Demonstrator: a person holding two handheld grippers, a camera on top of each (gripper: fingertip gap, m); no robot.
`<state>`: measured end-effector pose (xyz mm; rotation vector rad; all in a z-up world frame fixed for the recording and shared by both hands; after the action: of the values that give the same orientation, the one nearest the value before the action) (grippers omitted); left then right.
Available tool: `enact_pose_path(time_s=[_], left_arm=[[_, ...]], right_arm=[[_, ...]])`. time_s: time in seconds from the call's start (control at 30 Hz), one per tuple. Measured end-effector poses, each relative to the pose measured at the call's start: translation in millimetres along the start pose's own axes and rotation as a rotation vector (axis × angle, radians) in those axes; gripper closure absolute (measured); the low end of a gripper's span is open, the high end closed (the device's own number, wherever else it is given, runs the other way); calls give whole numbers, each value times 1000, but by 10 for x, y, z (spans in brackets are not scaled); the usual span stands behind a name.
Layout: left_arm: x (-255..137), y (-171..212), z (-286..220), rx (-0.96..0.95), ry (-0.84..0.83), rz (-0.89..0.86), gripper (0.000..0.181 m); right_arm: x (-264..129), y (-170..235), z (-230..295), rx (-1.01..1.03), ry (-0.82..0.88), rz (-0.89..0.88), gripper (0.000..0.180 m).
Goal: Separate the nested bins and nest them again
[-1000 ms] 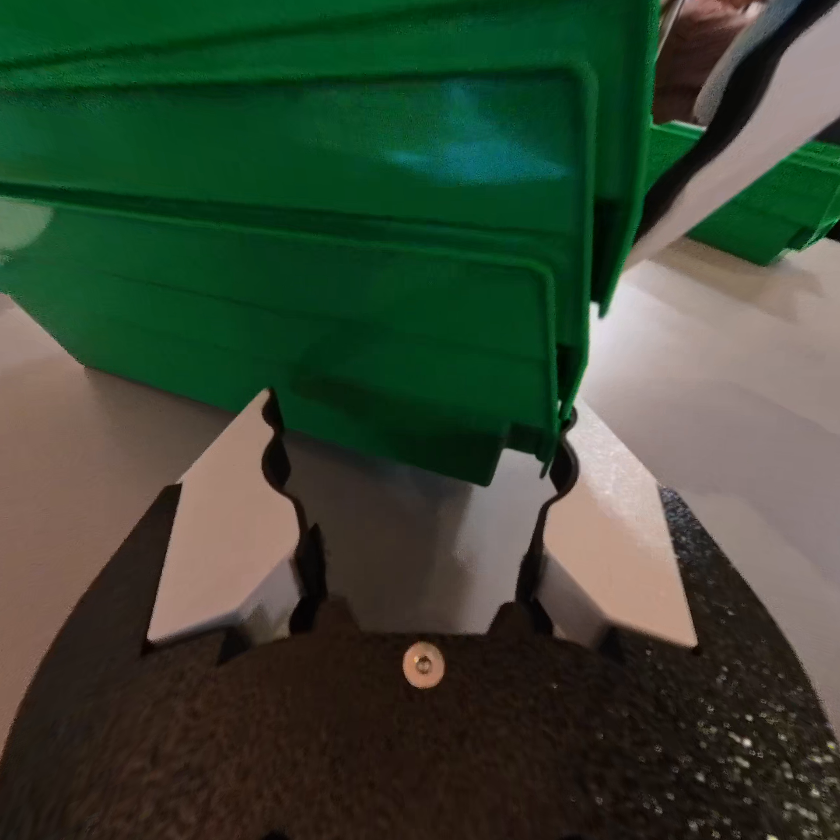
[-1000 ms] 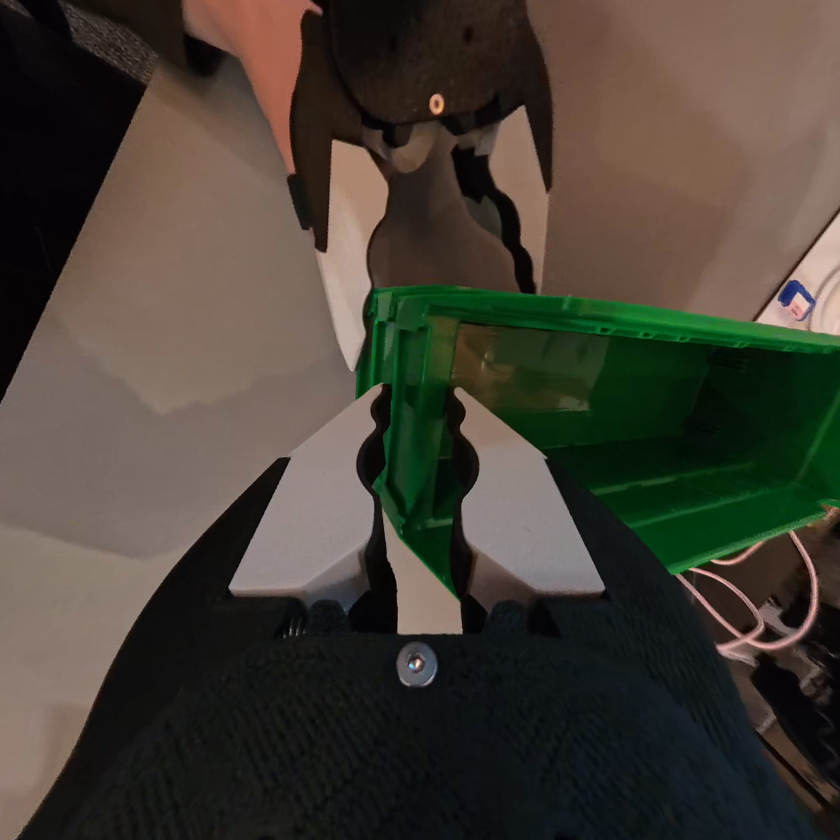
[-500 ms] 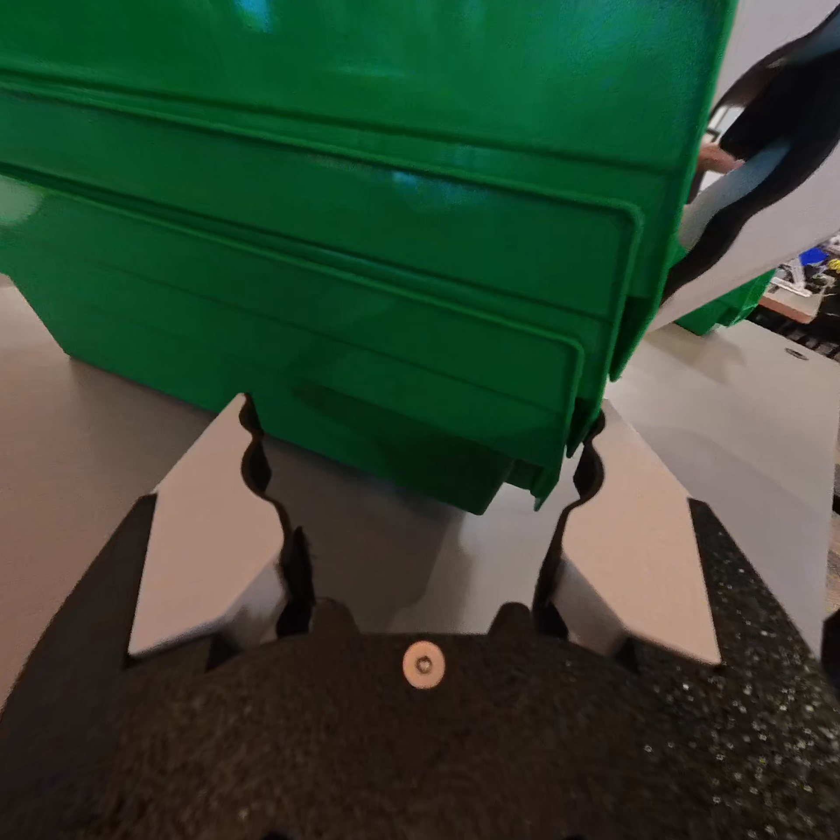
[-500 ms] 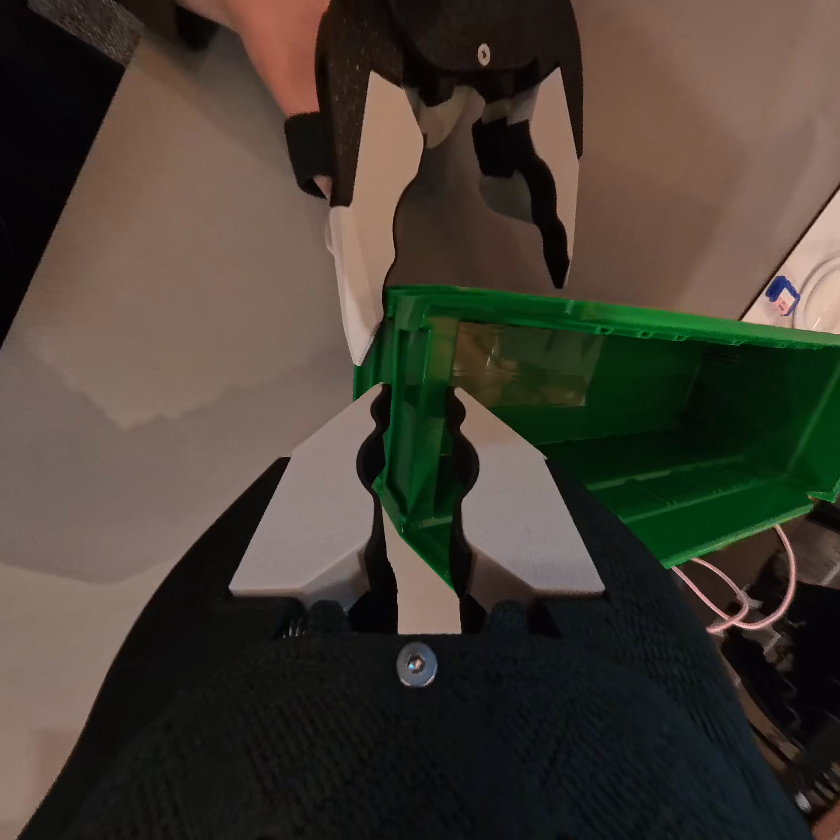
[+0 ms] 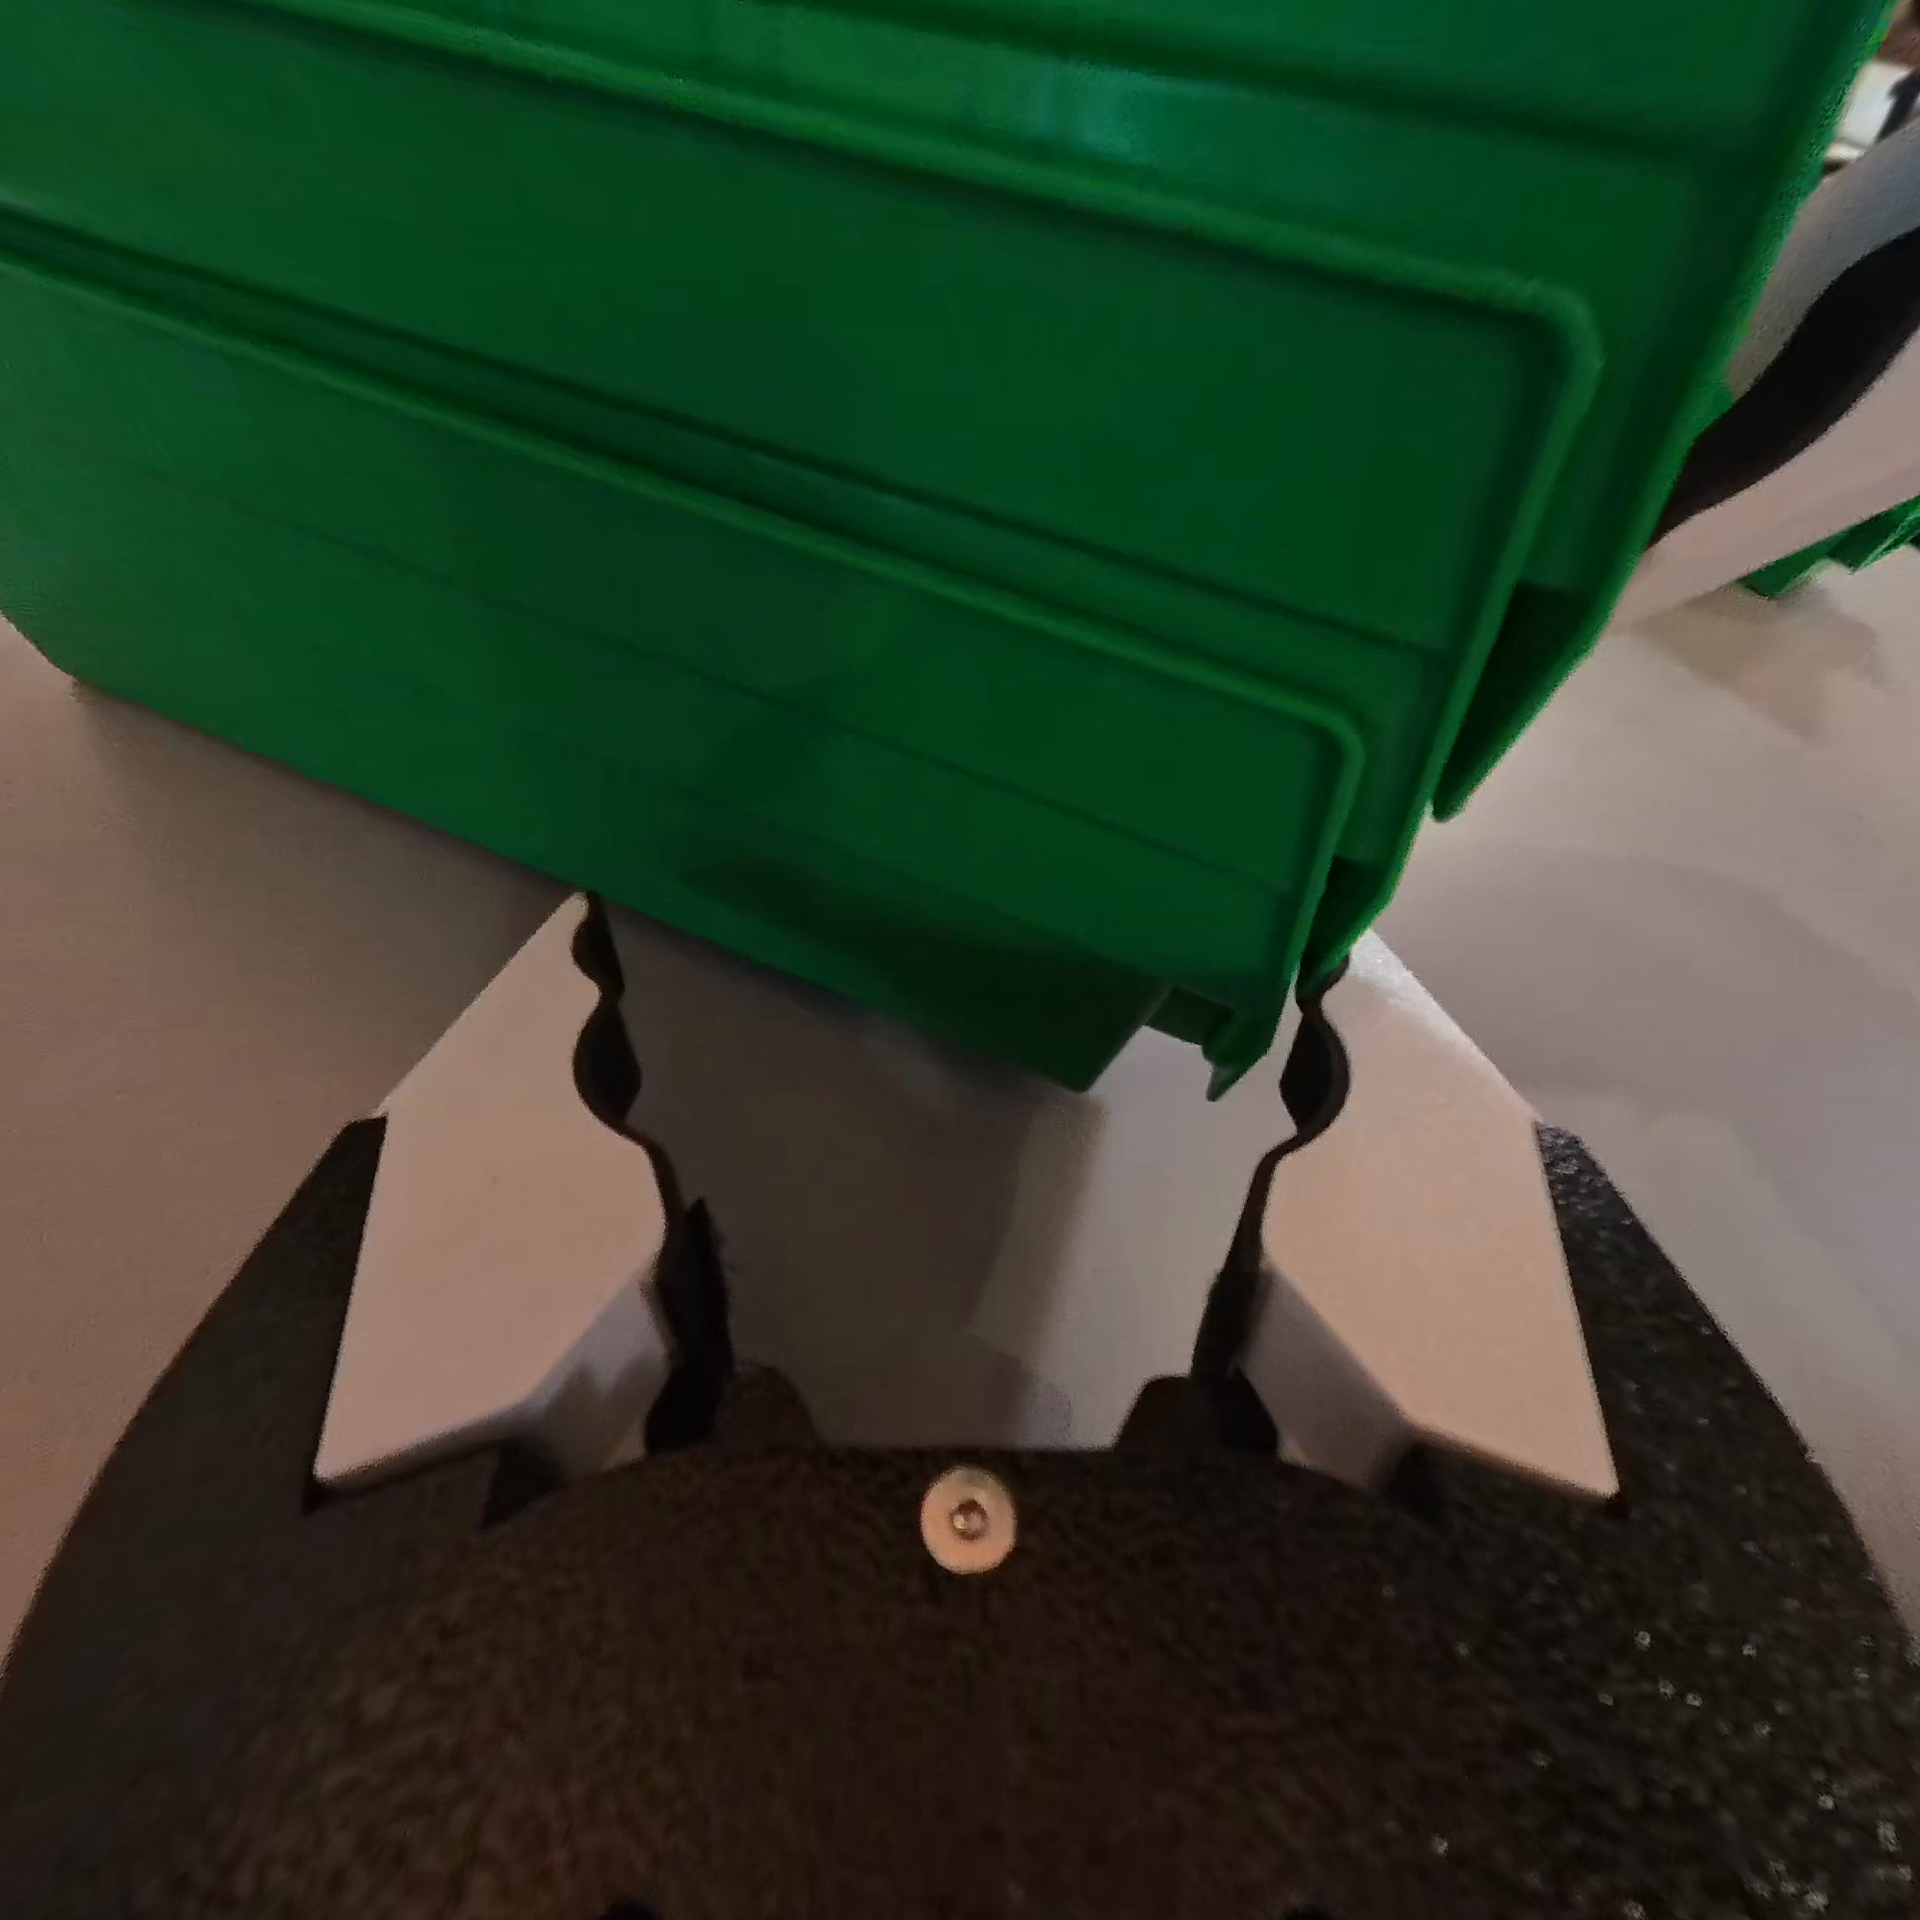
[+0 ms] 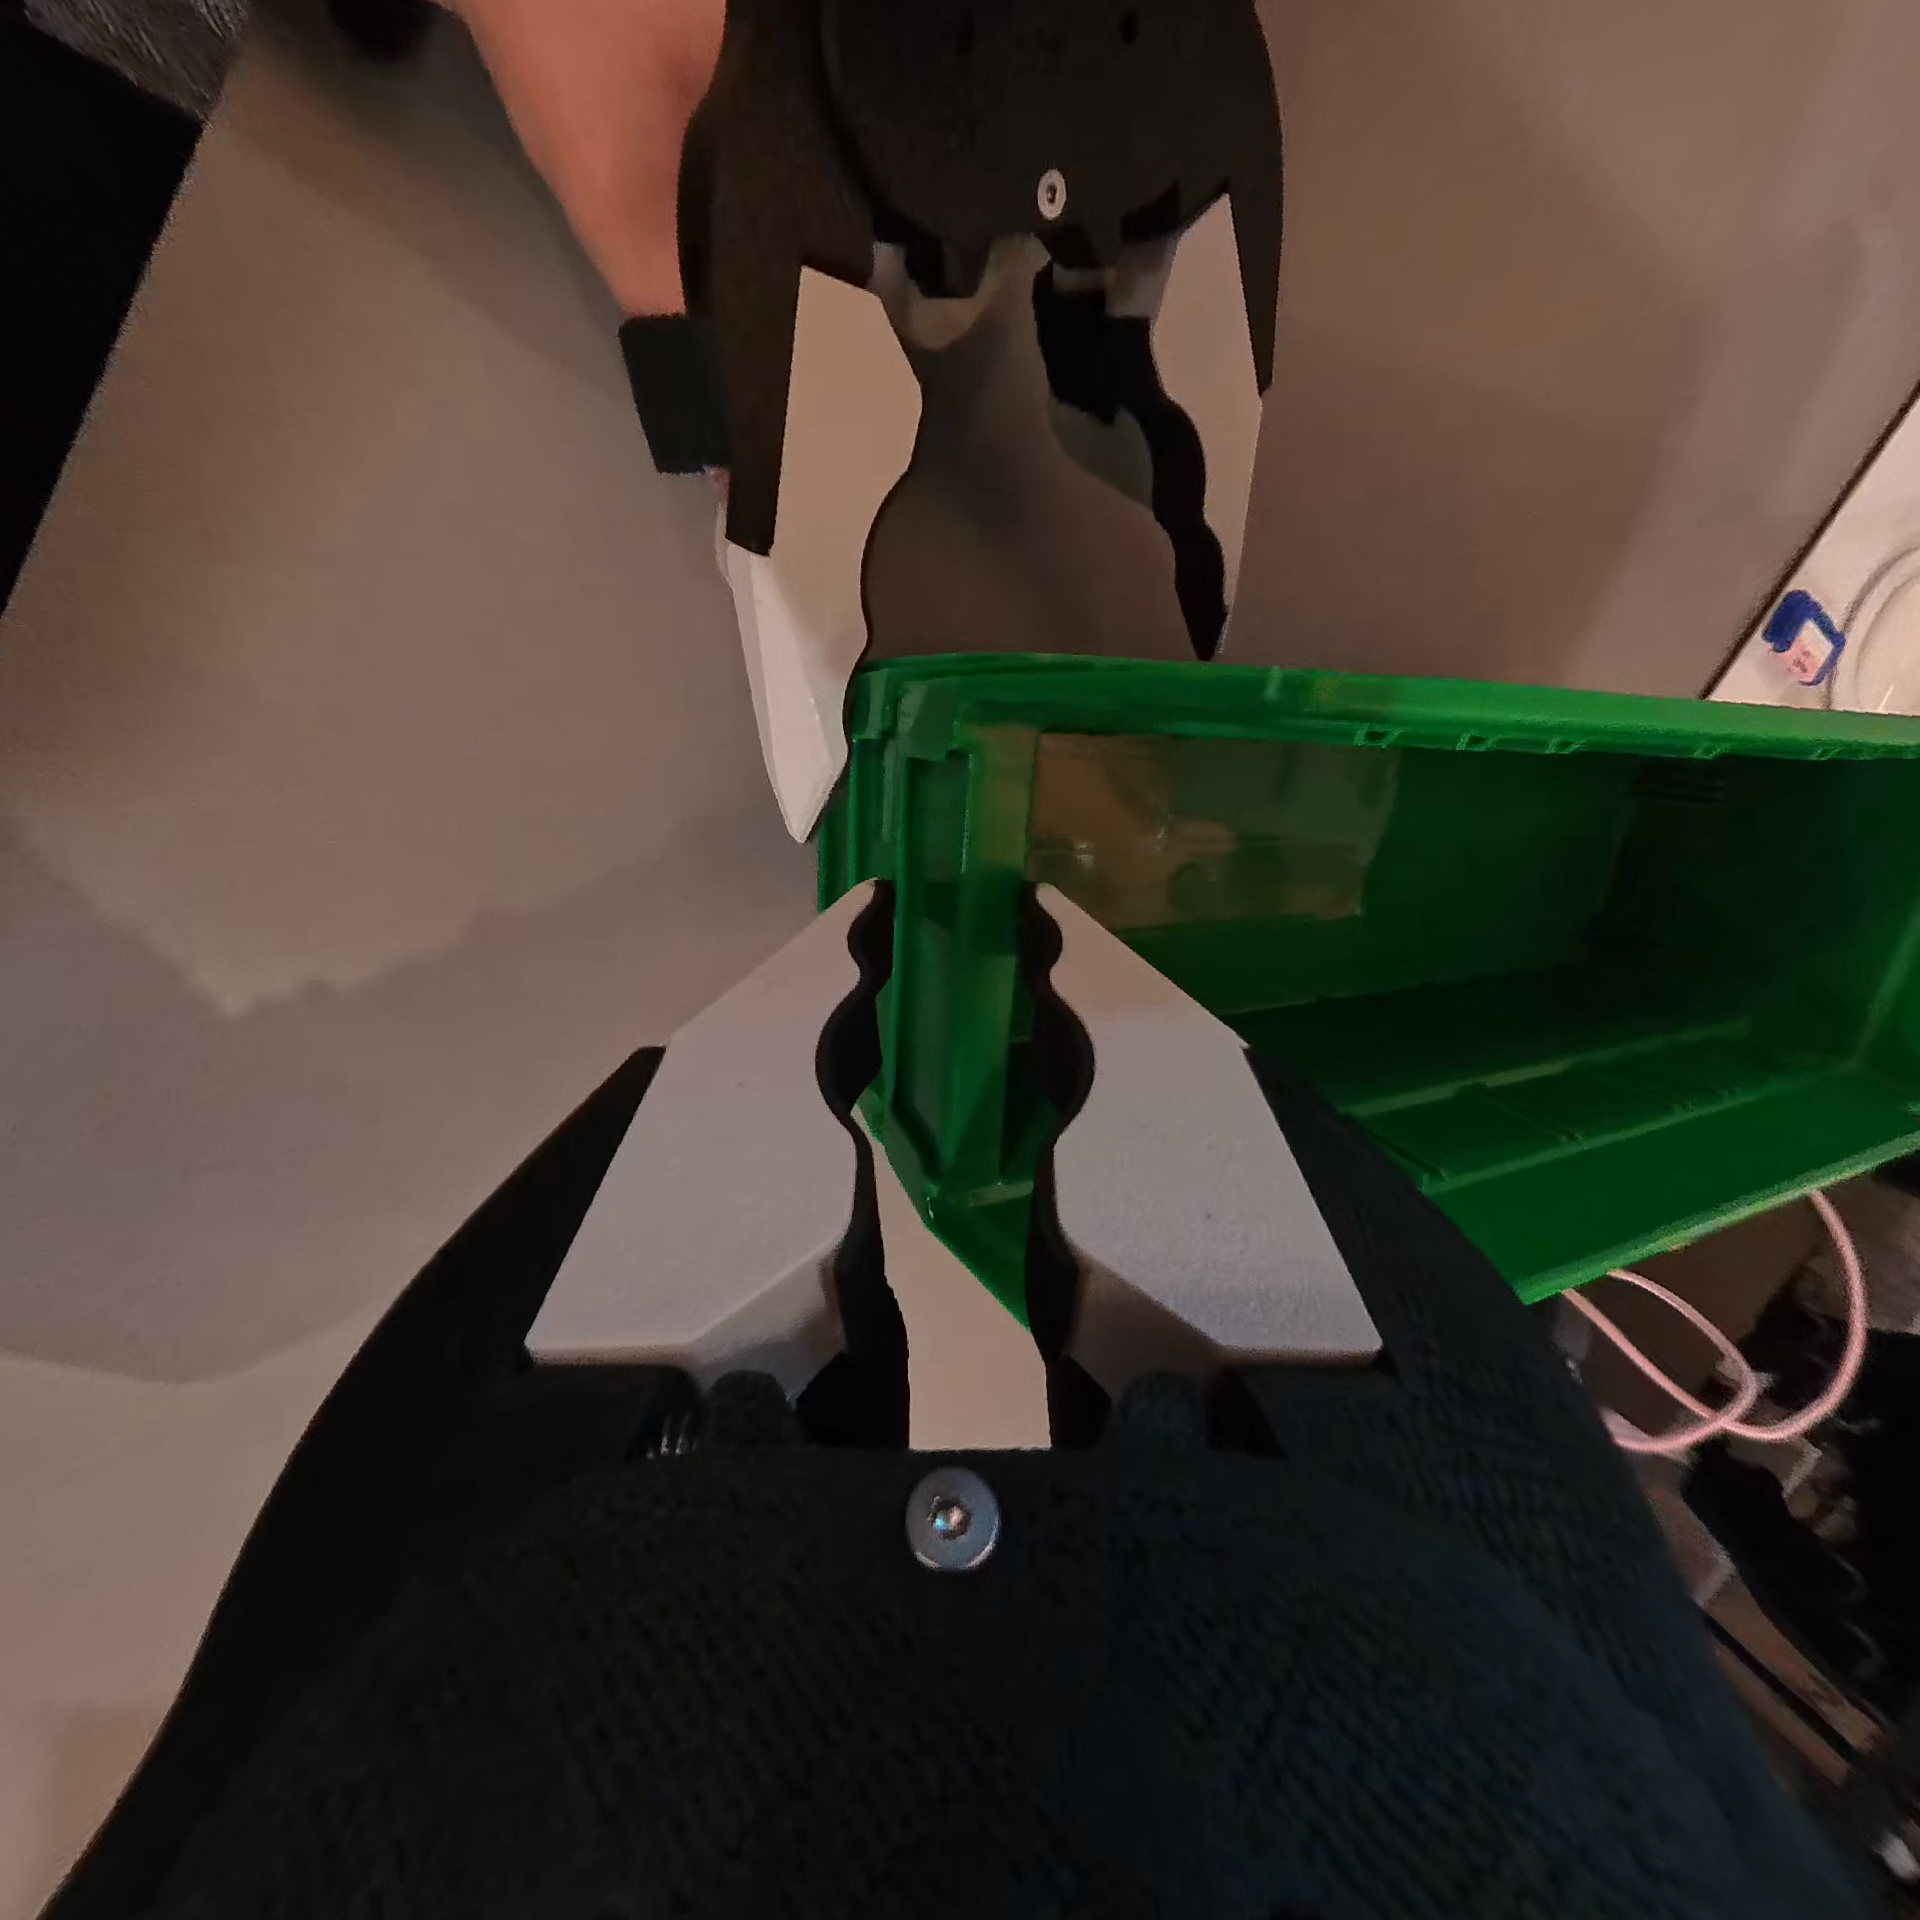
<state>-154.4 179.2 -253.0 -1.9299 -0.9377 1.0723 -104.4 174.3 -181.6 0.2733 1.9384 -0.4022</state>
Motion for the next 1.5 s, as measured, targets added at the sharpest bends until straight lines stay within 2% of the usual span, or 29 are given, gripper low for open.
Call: enact_pose_path(time_s=[0.23, 0.33, 0.43, 0.47, 0.6, 0.83, 0.93, 1.0, 1.23, 1.5], left_arm=[[72, 88, 15, 65, -70, 69, 55], [112, 138, 15, 118, -110, 105, 59], [99, 115, 15, 93, -93, 89, 58], [89, 100, 12, 82, -83, 78, 57], [85, 95, 7, 80, -76, 74, 64], [62, 60, 50, 12, -64, 52, 67], [48, 40, 48, 37, -83, 28, 76], [56, 62, 91, 27, -111, 48, 77], [4, 2, 91, -38, -59, -1, 76], [-54, -57, 134, -95, -46, -53, 71]], right_arm=[[90, 75, 101, 90, -68, -62, 160], [108, -31, 85, 74, -45, -123, 154], [196, 69, 87, 50, -75, -10, 151], [241, 88, 116, 38, -105, 13, 157], [255, 67, 97, 44, -155, -13, 161], [217, 64, -3, 76, -114, -75, 160], [217, 74, -43, 111, -119, -103, 160], [172, 66, -95, 133, -114, -126, 161], [43, 45, -177, 128, -104, -113, 159], [-41, 19, -284, 39, 114, 25, 153]])
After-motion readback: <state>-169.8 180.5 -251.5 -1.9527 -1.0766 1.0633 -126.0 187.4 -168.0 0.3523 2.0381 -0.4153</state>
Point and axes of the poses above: each gripper's, where its closed fingertips meet, x out along the fingers, y out of its underside, z = x × y across the jaws, the point moved 2 cm from there along -x, back along the fingers, and after that the axes turned 13 degrees about -x, right-handed, at the moved point
